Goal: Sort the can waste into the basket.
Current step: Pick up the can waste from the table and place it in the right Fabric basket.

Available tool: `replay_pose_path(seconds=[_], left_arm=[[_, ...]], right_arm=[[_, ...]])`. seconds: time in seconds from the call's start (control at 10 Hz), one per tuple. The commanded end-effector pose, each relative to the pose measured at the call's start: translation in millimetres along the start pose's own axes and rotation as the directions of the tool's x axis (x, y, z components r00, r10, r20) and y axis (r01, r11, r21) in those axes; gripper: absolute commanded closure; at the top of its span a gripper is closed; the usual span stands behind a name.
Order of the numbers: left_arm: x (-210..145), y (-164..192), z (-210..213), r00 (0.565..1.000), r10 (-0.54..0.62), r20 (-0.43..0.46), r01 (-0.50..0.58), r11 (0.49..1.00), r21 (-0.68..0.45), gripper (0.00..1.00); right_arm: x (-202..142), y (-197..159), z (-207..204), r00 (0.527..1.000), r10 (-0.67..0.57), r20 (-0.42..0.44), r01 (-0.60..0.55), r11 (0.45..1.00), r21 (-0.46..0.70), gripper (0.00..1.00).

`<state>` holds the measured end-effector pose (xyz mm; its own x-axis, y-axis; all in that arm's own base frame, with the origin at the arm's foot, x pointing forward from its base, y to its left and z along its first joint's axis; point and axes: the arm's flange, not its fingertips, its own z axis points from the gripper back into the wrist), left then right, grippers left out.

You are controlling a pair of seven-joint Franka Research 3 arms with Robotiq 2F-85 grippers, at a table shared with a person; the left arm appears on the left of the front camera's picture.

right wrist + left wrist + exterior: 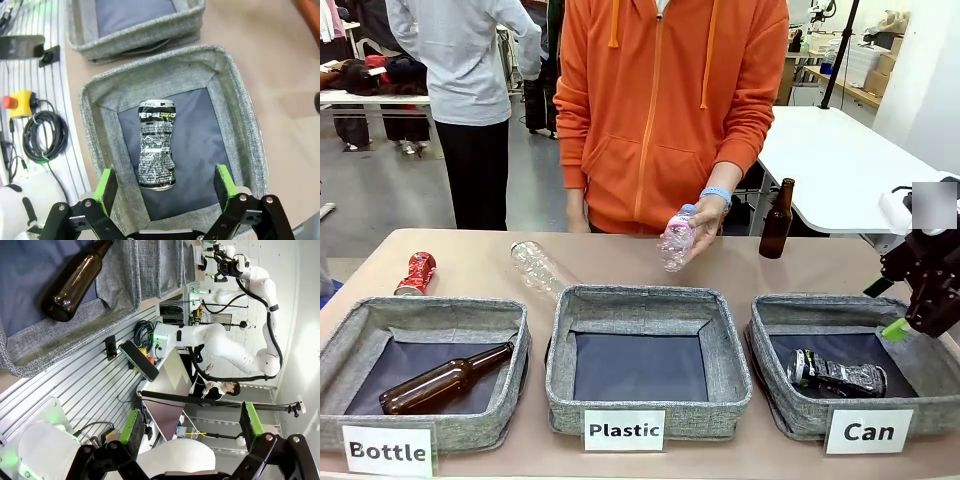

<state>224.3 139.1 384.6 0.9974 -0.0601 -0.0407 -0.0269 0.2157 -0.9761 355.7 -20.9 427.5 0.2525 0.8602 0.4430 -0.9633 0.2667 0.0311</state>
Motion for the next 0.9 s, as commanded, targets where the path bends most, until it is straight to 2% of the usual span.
replay_pose_path(seconds=[0.0, 0.1, 0.2, 0.3, 0.4, 0.5, 0.6, 0.7, 0.8], left_arm=[[-2.9, -1.1, -0.1, 1.000, -0.005, -0.001, 0.005, 1.000, -0.002, 0.00], [-2.9, -1.1, -0.1, 1.000, -0.005, -0.001, 0.005, 1.000, -0.002, 0.00], [-2.9, -1.1, -0.1, 1.000, -0.005, -0.001, 0.005, 1.000, -0.002, 0.00], [-2.9, -1.1, -0.1, 1.000, -0.005, -0.001, 0.005, 1.000, -0.002, 0.00], [-2.9, -1.1, -0.1, 1.000, -0.005, -0.001, 0.005, 1.000, -0.002, 0.00], [-2.9, -1.1, -0.1, 1.000, -0.005, -0.001, 0.005, 1.000, -0.002, 0.00], [-2.9, -1.1, -0.1, 1.000, -0.005, -0.001, 0.005, 1.000, -0.002, 0.00], [-2.9, -1.1, -0.1, 1.000, -0.005, -0.001, 0.005, 1.000, -0.002, 0.00], [-2.9, -1.1, -0.1, 1.000, -0.005, -0.001, 0.005, 1.000, -0.002, 0.00]], right_arm=[[-0.4, -1.8, 2.3, 0.998, -0.046, 0.046, 0.045, 0.999, 0.004, 0.00], [-3.0, -1.7, 7.4, 0.985, -0.123, 0.120, 0.116, 0.991, 0.063, 0.00], [-5.0, -2.7, 16.6, 0.927, -0.260, 0.272, 0.211, 0.958, 0.194, 0.00], [-5.9, -7.2, 27.8, 0.770, -0.457, 0.446, 0.328, 0.882, 0.339, 0.00], [-11.8, -17.8, 41.1, 0.550, -0.678, 0.487, 0.419, 0.729, 0.542, 0.00], [-19.0, -28.8, 50.3, 0.376, -0.781, 0.498, 0.388, 0.621, 0.681, 0.00], [-27.6, -41.4, 55.0, 0.253, -0.842, 0.477, 0.366, 0.539, 0.758, 0.00], [-32.6, -51.3, 54.1, 0.176, -0.868, 0.465, 0.379, 0.495, 0.782, 0.00], [-34.6, -58.8, 49.7, 0.170, -0.878, 0.447, 0.382, 0.477, 0.792, 0.00]])
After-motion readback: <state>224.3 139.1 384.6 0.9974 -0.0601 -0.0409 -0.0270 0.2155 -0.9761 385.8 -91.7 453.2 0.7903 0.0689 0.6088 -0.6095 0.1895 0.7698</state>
